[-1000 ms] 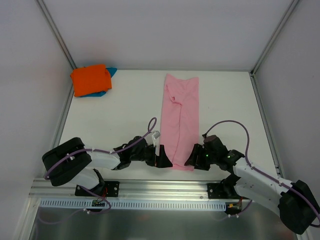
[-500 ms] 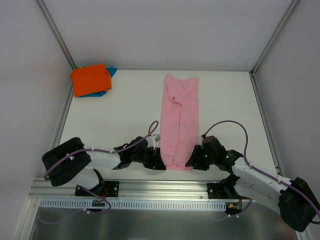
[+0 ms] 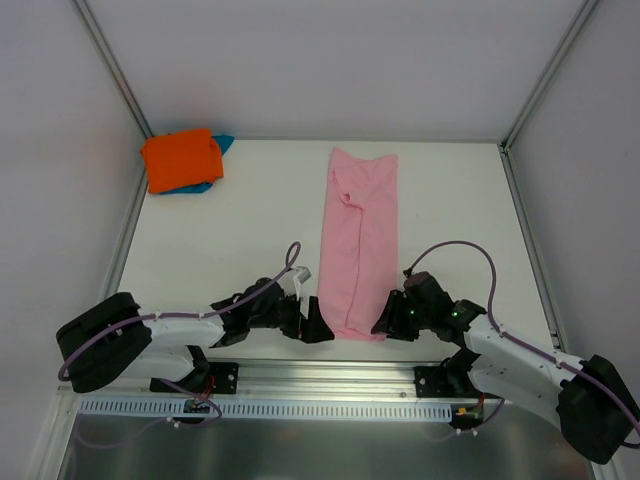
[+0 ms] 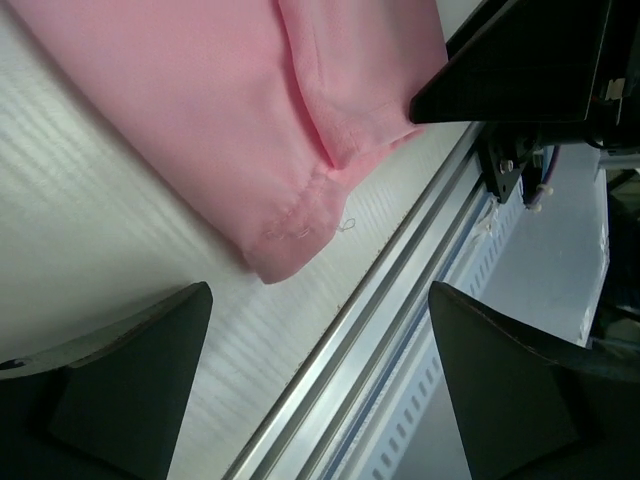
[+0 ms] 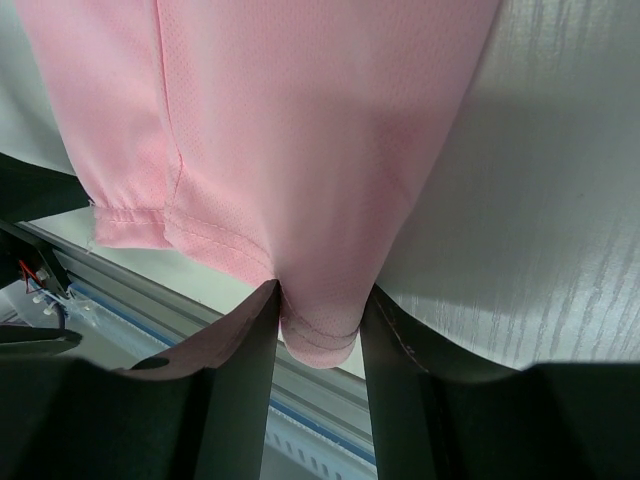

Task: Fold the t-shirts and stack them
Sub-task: Grab the bottom of the folded rectangular tshirt with both arms

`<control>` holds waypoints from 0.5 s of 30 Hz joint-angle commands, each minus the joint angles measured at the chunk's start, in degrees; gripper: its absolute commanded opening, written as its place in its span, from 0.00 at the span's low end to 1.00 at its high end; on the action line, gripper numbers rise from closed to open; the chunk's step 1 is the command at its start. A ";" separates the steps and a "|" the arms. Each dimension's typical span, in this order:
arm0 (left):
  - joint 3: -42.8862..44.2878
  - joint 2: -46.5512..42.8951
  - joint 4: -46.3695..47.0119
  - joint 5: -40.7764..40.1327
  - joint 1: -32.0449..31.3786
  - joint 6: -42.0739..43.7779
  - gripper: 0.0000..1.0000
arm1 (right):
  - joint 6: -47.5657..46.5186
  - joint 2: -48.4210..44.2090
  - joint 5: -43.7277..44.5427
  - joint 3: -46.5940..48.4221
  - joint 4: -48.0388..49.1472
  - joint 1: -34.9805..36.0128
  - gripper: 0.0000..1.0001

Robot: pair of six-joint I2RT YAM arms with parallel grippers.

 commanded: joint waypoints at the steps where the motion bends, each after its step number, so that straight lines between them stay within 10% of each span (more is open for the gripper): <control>1: -3.09 -6.42 -1.93 -7.56 -0.28 1.27 0.94 | -0.89 1.00 3.14 -0.67 -3.83 0.36 0.42; 15: 0.33 5.86 0.76 -9.96 -0.28 2.33 0.93 | -1.33 1.88 3.14 0.56 -4.36 0.45 0.41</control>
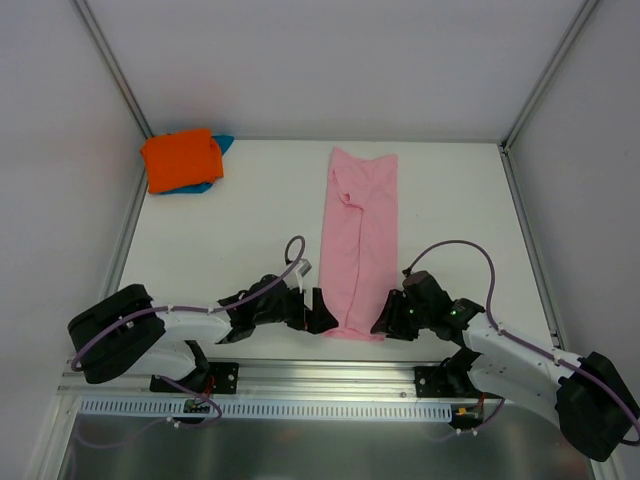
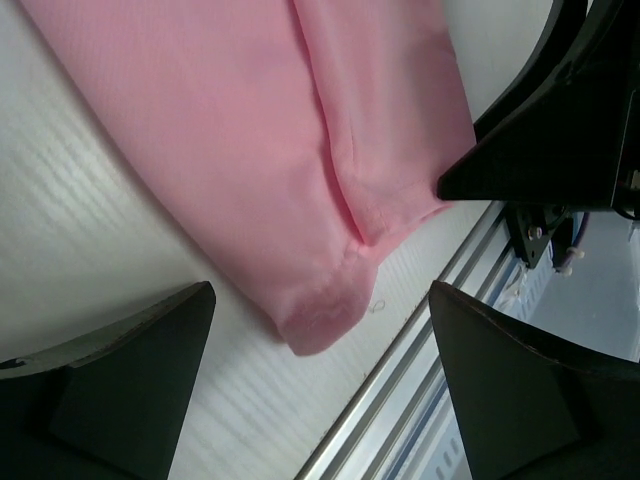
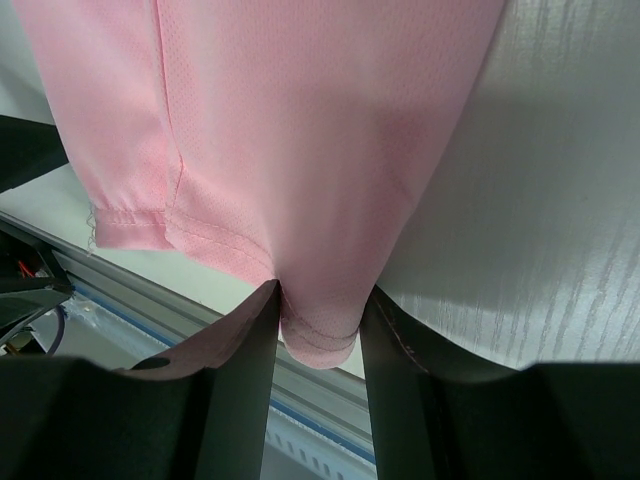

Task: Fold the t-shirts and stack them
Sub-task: Grab the bottom of the folded rectangular tshirt with both arms

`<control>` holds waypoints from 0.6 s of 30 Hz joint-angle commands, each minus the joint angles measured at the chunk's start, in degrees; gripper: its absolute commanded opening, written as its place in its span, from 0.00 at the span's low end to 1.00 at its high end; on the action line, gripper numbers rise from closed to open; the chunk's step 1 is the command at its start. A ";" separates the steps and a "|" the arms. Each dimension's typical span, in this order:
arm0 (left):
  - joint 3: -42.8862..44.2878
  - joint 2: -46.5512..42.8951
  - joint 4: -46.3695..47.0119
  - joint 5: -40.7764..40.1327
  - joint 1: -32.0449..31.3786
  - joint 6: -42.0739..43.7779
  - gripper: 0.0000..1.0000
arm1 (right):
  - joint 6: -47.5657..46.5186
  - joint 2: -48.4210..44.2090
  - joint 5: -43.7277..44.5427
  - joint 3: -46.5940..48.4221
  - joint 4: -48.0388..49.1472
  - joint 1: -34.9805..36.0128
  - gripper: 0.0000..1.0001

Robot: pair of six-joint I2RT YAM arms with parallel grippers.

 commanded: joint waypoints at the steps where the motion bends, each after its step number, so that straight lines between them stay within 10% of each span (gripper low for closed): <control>1: 0.77 6.10 -0.10 -0.93 -0.30 0.34 0.93 | -1.42 0.68 3.22 0.21 -4.69 0.40 0.41; 6: 2.44 12.79 4.38 2.23 -0.30 -0.89 0.82 | -1.68 0.51 3.22 0.21 -5.04 0.40 0.41; 11: 3.67 14.38 3.34 4.70 -0.30 -0.55 0.01 | -1.68 -0.02 3.58 0.30 -5.57 0.32 0.41; 16: 4.29 10.87 -3.07 4.00 -0.30 1.47 0.00 | -1.94 -0.64 4.28 0.30 -6.27 0.32 0.31; 18: 4.46 8.32 -6.32 3.30 -0.30 2.26 0.00 | -1.86 -1.42 4.63 0.13 -6.71 0.32 0.12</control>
